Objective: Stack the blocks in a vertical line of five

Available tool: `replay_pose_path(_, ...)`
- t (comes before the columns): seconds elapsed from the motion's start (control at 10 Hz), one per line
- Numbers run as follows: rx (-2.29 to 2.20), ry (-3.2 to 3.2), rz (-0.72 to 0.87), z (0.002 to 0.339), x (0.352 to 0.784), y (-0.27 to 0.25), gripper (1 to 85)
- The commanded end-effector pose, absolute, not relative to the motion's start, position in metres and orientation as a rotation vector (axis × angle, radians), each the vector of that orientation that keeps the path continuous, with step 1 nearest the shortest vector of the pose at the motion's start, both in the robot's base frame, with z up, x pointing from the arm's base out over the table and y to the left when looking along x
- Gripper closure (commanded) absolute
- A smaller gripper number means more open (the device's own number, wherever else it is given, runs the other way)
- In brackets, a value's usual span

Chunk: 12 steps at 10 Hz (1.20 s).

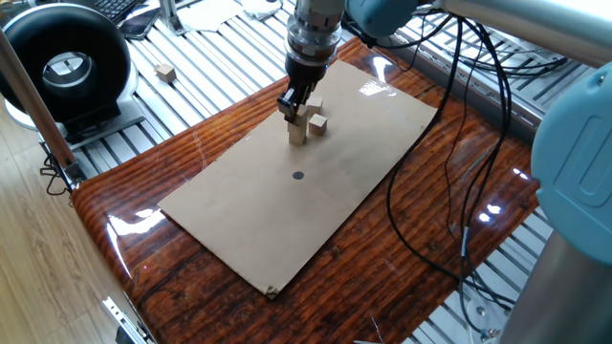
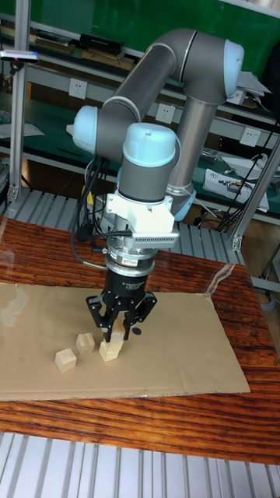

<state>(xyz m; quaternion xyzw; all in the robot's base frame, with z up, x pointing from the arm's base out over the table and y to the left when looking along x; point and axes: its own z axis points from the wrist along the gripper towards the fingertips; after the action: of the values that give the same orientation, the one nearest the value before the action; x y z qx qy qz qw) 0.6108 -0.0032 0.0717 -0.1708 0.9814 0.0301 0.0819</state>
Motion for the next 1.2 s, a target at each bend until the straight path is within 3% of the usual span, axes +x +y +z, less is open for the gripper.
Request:
replay_pose_path(0.0, -0.549, 2.906, 0.154, 0.077, 0.613, 0.005, 22.3)
replay_pose_path(0.1, -0.573, 2.894, 0.154, 0.077, 0.615, 0.006, 5.0)
replay_pose_path(0.2, -0.58, 2.888, 0.157, 0.076, 0.616, 0.007, 0.7)
replay_pose_path(0.9, -0.599, 2.883, 0.098, 0.075, 0.618, -0.003, 0.7)
replay_pose_path(1.1, -0.602, 2.879, 0.081, 0.075, 0.62, -0.005, 8.0)
